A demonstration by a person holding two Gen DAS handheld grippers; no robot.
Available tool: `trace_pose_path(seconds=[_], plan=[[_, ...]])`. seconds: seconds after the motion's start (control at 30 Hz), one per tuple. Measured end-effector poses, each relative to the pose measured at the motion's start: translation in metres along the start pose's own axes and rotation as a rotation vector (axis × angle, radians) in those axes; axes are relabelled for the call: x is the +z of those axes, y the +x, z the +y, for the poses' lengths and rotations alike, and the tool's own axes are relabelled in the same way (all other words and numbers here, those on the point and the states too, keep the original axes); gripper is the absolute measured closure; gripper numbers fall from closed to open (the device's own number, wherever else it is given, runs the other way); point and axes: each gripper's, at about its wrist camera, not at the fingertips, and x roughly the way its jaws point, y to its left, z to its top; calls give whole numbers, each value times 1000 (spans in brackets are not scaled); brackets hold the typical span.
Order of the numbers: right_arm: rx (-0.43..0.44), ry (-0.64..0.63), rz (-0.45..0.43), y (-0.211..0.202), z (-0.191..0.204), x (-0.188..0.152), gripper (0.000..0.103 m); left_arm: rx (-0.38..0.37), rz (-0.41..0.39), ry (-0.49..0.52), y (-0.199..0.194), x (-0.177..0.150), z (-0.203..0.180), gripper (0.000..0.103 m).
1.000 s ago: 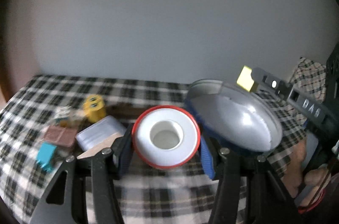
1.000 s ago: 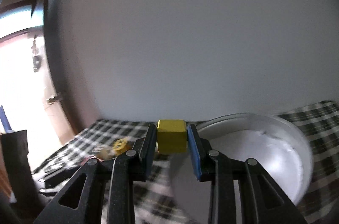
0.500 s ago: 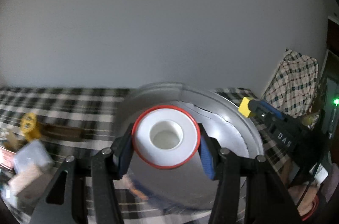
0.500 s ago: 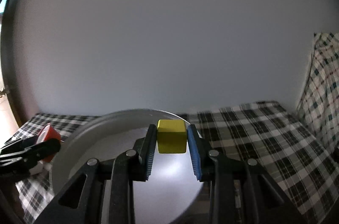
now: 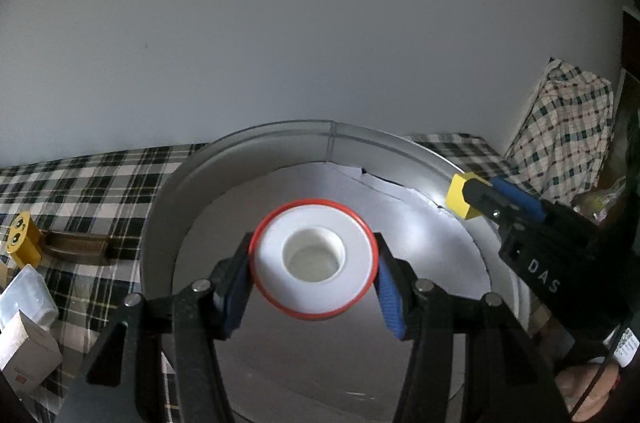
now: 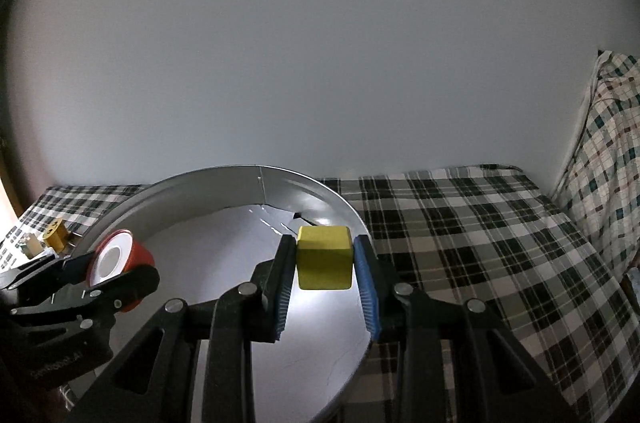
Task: Organize rigid objects
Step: 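Carry the tape roll and yellow cube over the blue cookie tin with both tools, then open both tools to drop the tape roll and cube into the tin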
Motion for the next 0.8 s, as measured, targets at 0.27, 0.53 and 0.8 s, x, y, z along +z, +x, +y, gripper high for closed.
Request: trace_pose_path(seconds=[0.27, 0.53, 0.8], plan=[[27, 102, -76, -11, -27, 7, 34, 61, -127, -20, -33, 6, 14, 1], [-70, 314, -314, -49, -61, 2, 10, 344, -318, -23, -90, -4, 66, 0], [-88, 238, -313, -44, -41, -8, 10, 404, -267, -29, -90, -33, 93, 0]])
